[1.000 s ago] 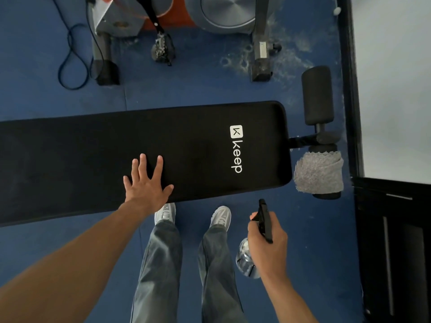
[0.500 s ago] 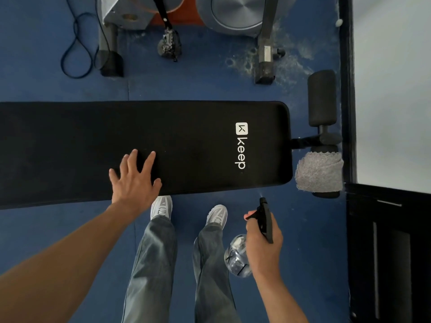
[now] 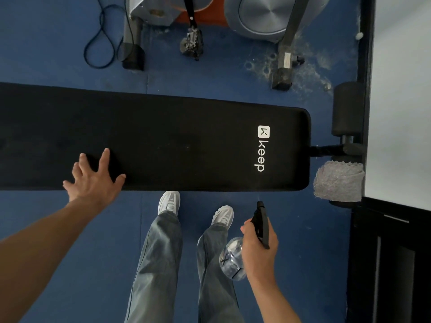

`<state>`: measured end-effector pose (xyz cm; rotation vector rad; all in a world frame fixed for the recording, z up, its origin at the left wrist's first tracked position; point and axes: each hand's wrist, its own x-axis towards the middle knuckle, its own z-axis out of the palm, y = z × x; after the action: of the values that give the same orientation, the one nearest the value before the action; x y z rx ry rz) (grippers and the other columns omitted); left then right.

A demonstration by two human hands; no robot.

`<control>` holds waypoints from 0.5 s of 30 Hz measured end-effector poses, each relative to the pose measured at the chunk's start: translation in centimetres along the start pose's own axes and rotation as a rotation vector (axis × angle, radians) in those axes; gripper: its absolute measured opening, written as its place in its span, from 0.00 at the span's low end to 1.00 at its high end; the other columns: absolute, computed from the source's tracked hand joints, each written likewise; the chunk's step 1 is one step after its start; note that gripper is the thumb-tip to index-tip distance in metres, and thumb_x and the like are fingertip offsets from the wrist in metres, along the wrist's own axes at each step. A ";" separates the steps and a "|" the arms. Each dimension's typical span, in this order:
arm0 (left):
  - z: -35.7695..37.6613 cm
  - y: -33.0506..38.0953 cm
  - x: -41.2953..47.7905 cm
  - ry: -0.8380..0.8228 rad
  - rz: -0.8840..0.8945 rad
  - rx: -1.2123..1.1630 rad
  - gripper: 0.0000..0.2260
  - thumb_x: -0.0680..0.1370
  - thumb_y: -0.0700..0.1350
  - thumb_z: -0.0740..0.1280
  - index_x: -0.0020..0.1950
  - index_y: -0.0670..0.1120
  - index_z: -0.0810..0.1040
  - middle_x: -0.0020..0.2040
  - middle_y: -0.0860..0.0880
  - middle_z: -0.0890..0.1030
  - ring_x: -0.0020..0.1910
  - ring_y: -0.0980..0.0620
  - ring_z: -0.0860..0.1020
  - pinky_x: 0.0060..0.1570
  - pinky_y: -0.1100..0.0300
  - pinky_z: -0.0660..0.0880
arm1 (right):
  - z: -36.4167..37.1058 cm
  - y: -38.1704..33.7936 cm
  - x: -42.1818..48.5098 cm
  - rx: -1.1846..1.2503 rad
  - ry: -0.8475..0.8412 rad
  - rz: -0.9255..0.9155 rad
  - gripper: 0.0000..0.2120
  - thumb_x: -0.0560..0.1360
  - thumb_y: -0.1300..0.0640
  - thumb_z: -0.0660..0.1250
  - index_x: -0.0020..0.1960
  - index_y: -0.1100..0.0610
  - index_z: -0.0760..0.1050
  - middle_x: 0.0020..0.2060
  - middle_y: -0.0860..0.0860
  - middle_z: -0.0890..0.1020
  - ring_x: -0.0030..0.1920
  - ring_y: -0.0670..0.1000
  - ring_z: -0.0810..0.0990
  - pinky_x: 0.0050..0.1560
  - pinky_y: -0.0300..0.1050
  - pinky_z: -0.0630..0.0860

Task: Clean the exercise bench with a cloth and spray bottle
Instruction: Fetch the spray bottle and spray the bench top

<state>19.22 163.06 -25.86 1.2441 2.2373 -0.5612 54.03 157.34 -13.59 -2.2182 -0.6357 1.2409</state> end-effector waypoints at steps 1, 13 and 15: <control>0.2 -0.2 0.0 -0.016 0.004 -0.001 0.37 0.79 0.65 0.60 0.82 0.59 0.43 0.81 0.38 0.45 0.80 0.35 0.49 0.70 0.29 0.61 | 0.4 0.0 -0.1 -0.012 -0.027 -0.012 0.05 0.78 0.67 0.64 0.43 0.63 0.72 0.31 0.55 0.70 0.28 0.49 0.67 0.28 0.46 0.67; 0.8 -1.1 0.4 0.020 0.073 -0.075 0.38 0.79 0.63 0.62 0.82 0.56 0.45 0.80 0.33 0.47 0.78 0.31 0.50 0.75 0.36 0.57 | 5.1 -2.4 -1.2 -0.072 -0.200 -0.032 0.10 0.78 0.67 0.64 0.46 0.53 0.79 0.28 0.46 0.71 0.29 0.47 0.68 0.33 0.42 0.69; 1.0 -1.1 0.4 0.026 0.082 -0.092 0.38 0.79 0.63 0.63 0.82 0.56 0.46 0.80 0.33 0.48 0.77 0.30 0.51 0.75 0.36 0.58 | 5.7 -2.7 -1.4 -0.073 -0.206 -0.034 0.09 0.77 0.67 0.64 0.45 0.54 0.78 0.28 0.45 0.71 0.29 0.47 0.68 0.32 0.42 0.69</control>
<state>18.27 162.22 -26.75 1.2962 2.1958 -0.4082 48.03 159.74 -13.57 -2.1439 -0.8066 1.4627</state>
